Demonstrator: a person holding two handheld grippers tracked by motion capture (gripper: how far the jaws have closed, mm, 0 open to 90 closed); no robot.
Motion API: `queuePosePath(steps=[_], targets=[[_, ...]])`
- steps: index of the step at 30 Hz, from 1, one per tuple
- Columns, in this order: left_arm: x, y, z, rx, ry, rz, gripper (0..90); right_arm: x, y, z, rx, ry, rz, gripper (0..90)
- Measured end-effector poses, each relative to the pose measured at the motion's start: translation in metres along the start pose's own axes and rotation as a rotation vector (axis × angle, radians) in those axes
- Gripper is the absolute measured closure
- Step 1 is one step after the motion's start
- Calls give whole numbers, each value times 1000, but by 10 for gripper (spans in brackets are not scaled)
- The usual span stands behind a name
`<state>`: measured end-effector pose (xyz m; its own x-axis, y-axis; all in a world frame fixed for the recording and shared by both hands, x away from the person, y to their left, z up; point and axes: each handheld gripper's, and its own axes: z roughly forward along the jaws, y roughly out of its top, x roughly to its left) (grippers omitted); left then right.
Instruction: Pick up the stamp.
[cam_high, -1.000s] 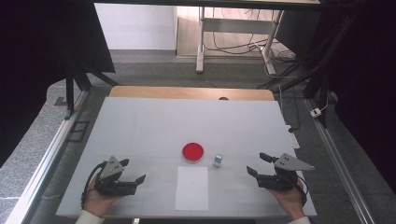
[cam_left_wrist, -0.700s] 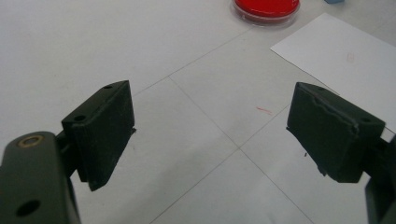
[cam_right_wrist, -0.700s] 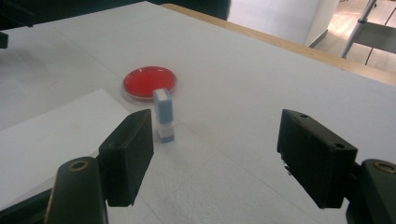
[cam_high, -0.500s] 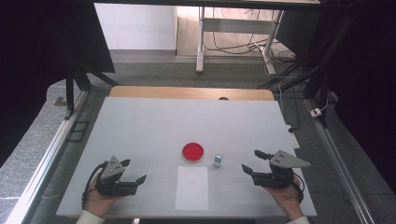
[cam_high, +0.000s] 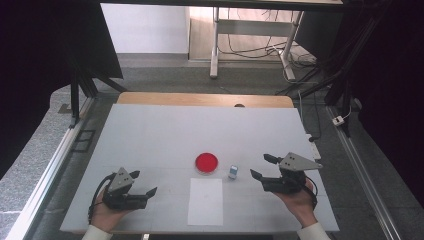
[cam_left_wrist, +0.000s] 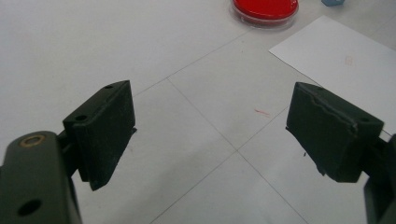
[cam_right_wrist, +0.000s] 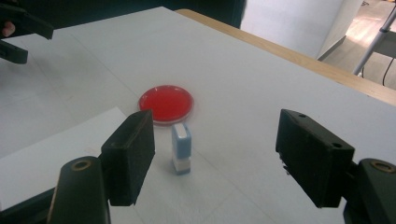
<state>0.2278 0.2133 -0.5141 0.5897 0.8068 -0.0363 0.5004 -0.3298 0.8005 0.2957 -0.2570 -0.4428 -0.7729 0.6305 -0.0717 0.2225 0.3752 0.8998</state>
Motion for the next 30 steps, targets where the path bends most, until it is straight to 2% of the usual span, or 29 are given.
queuePosePath(steps=[11,17,24,30], targets=[[0,0,1,3,-4,-3,158,4,23,18,-1,40,-8,278],[1,0,2,5,-6,-3,159,2,31,39,18,59,-2,280],[0,-1,3,8,-10,-2,160,2,26,57,45,82,9,285],[0,-1,1,1,-7,-2,163,4,17,65,87,102,1,299]])
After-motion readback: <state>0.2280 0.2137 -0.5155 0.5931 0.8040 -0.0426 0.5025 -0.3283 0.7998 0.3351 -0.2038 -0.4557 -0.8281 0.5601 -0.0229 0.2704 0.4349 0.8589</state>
